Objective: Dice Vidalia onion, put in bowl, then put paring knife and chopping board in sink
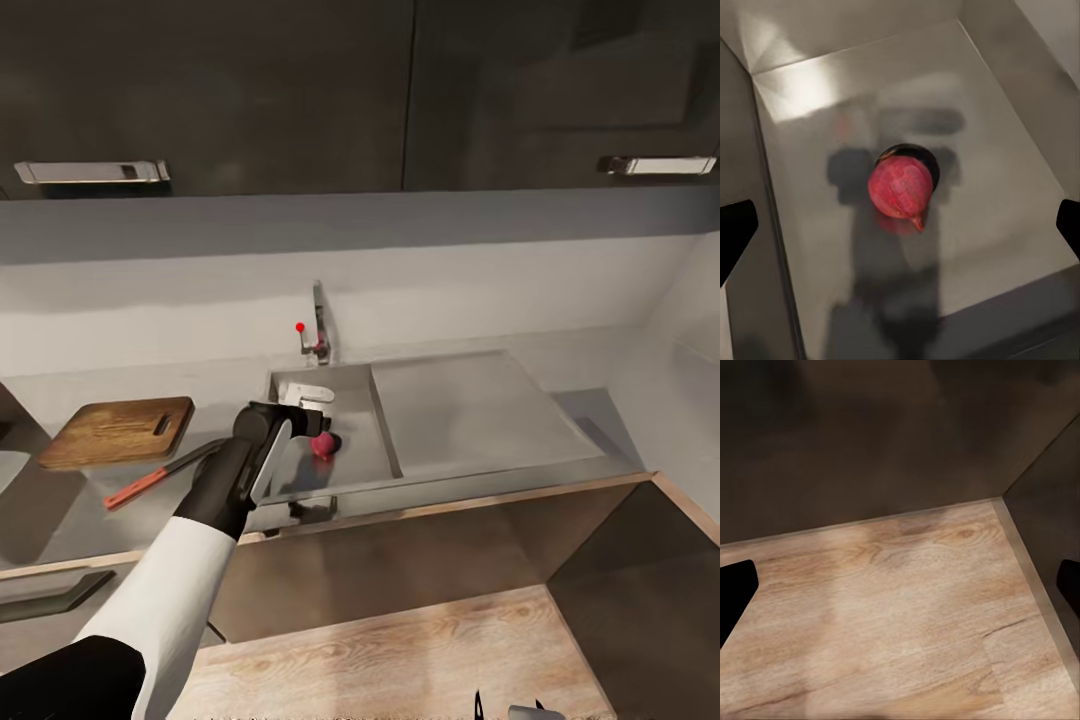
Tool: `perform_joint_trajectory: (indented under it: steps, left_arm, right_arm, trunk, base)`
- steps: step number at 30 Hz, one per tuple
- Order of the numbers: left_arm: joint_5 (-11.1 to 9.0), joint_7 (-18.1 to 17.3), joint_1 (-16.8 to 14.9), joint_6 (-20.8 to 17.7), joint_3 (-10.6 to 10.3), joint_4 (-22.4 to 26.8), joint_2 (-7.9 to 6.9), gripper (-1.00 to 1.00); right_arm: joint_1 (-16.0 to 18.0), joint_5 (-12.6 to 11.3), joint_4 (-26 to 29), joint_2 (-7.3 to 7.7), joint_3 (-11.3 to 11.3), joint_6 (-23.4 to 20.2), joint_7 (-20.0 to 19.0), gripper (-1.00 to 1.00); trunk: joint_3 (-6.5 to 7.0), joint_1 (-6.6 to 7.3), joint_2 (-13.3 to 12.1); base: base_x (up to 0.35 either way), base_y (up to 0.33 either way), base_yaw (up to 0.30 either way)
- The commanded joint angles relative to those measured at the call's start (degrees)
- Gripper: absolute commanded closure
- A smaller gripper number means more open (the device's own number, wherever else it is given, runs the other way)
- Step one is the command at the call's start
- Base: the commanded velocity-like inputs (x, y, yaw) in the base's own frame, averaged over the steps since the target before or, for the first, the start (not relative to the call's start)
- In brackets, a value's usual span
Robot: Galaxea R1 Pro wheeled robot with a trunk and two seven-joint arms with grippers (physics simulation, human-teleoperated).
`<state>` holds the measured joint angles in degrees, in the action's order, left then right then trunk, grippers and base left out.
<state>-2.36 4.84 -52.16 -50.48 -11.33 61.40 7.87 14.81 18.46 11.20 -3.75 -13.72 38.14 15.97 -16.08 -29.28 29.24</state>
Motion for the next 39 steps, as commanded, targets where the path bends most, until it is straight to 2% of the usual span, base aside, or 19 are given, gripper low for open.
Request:
perform_joint_trajectory:
  steps: [1, 10, 20, 39]
  left_arm:
    - [-0.28, 0.44, -0.05, -0.17, -0.10, -0.01, -0.02, -1.00]
    - [-0.37, 0.43, -0.05, 0.27, -0.10, -0.22, -0.01, -1.00]
    - [-0.37, 0.43, -0.05, 0.29, -0.12, -0.88, 0.03, -1.00]
    - [-0.46, 0.43, -0.05, 0.41, -0.18, -3.26, 0.04, -1.00]
  right_arm:
    - [0.04, 0.61, -0.03, -0.03, -0.26, 0.09, 0.38, -1.00]
    - [0.04, 0.61, -0.03, -0.03, -0.26, 0.09, 0.38, -1.00]
    - [0.04, 0.61, -0.03, -0.03, -0.26, 0.09, 0.38, -1.00]
    - [0.04, 0.61, -0.03, -0.03, -0.26, 0.09, 0.38, -1.00]
  trunk:
    - [-0.17, -0.02, 0.09]
    - [-0.90, -0.02, 0.09]
    - [-1.70, -0.02, 0.09]
    - [-3.19, -0.02, 0.09]
  base:
    - [0.004, -0.003, 0.000]
    - [0.022, -0.001, 0.000]
    - [0.236, -0.032, 0.000]
    - [0.081, -0.046, 0.000]
